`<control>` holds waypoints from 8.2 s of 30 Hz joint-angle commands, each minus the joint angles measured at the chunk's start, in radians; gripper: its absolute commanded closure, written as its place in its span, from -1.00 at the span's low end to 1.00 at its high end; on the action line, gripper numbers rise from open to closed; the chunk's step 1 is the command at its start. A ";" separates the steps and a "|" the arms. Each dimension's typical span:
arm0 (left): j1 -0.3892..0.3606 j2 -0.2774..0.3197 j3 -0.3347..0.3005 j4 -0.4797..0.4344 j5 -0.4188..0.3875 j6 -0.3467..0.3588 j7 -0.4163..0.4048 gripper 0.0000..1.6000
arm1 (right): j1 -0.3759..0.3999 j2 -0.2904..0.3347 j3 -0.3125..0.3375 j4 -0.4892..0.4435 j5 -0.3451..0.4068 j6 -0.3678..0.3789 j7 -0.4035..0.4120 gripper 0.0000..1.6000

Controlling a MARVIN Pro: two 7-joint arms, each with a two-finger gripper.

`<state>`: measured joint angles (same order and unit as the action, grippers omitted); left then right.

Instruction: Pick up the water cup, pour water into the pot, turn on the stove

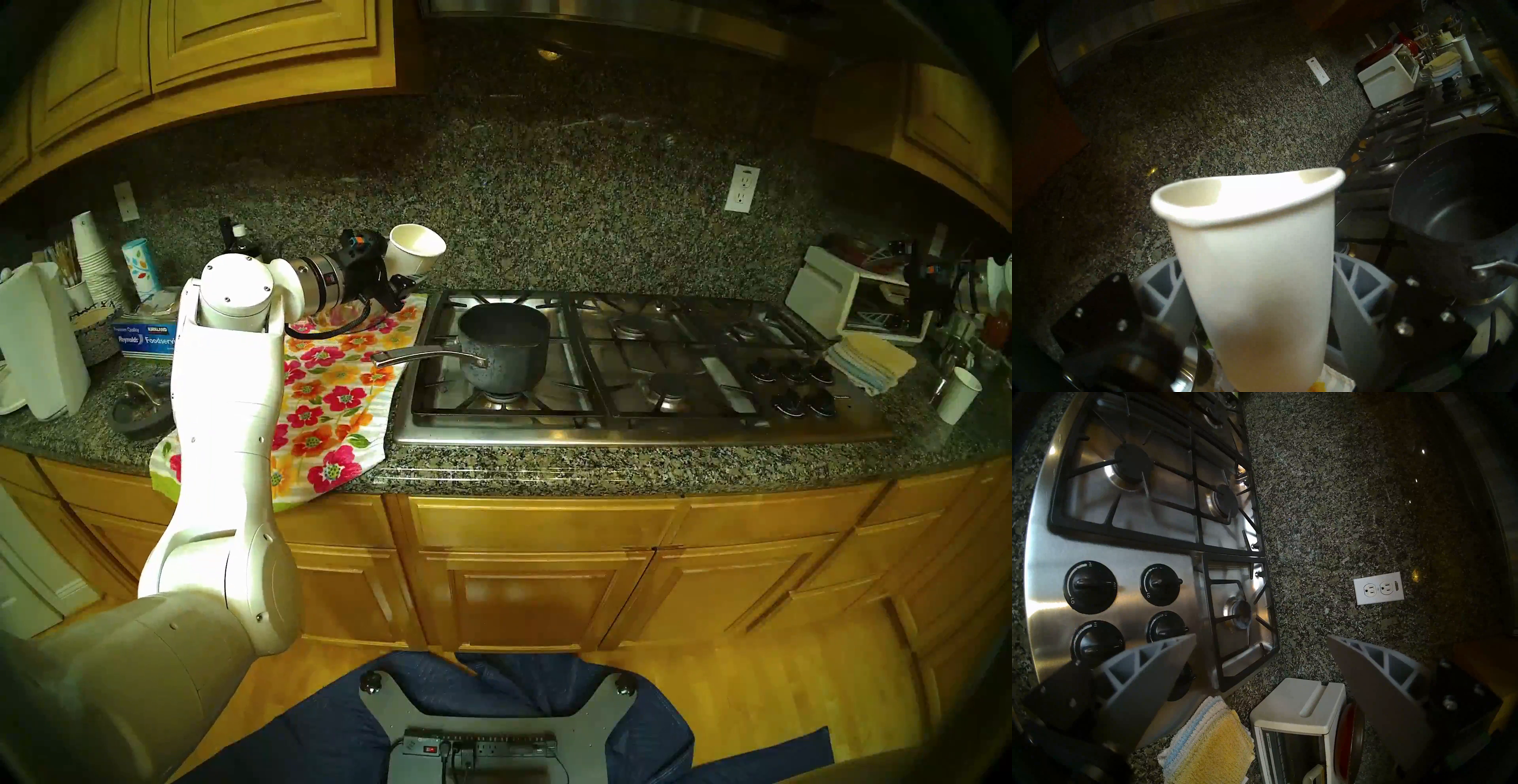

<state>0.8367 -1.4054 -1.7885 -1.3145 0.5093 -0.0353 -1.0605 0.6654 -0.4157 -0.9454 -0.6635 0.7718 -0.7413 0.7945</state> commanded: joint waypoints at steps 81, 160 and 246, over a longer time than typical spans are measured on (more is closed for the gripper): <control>-0.009 0.051 0.206 -0.132 0.127 -0.274 0.039 0.00 | 0.025 -0.010 0.018 0.007 0.009 -0.001 -0.012 -1.00; -0.008 0.069 0.221 -0.198 0.355 -0.530 0.094 0.05 | 0.025 -0.010 0.018 0.007 0.010 -0.001 -0.012 -1.00; 0.054 -0.068 0.099 -0.251 0.699 -0.589 0.426 0.12 | 0.024 -0.010 0.018 0.008 0.011 -0.001 -0.011 -1.00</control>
<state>0.9450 -1.4320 -1.6357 -1.5192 1.2780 -0.6797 -0.6050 0.6647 -0.4159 -0.9454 -0.6623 0.7746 -0.7425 0.7950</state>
